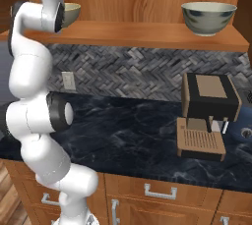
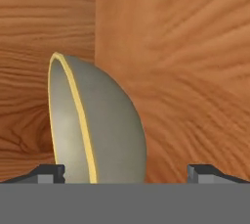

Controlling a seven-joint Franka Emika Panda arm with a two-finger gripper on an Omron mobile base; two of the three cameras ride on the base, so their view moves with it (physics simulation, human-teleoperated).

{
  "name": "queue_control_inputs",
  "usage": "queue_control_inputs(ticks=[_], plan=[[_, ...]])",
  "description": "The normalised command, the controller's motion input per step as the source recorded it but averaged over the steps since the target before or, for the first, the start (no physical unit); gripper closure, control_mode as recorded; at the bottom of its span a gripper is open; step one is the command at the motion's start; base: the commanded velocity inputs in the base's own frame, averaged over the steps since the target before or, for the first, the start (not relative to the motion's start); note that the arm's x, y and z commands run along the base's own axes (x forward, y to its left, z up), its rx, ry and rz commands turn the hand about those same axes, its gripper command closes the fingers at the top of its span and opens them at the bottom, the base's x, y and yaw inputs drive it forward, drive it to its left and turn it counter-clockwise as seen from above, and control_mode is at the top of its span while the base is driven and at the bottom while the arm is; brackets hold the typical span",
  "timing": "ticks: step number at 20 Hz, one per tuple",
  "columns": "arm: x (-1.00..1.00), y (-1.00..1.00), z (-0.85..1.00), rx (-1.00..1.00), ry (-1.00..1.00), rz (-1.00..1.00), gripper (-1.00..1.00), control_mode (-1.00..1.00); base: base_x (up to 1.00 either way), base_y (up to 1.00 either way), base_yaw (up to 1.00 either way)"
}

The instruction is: Move the bowls from the cabinet to the plates on the dining table.

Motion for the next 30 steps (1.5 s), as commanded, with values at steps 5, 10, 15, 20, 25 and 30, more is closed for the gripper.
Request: queue_control_inputs(ticks=[5,10,15,20,25,30], plan=[[0.25,0.10,0.00,0.00,0.00,0.12,-1.00,-1.00,0.00,0.00,0.00],[0.21,0.07,-0.03,0.00,0.00,0.13,-1.00,-1.00,0.00,0.00,0.00],[0.17,0.11,-0.11,0.00,0.00,0.14,-1.00,-1.00,0.00,0.00,0.00],[0.17,0.08,-0.05,0.00,0.00,0.14,-1.00,-1.00,0.00,0.00,0.00],[0.15,0.10,-0.15,0.00,0.00,0.14,-1.00,-1.00,0.00,0.00,0.00],[0.03,0.19,-0.51,0.00,0.00,0.15,1.00,-1.00,0.00,0.00,0.00]])
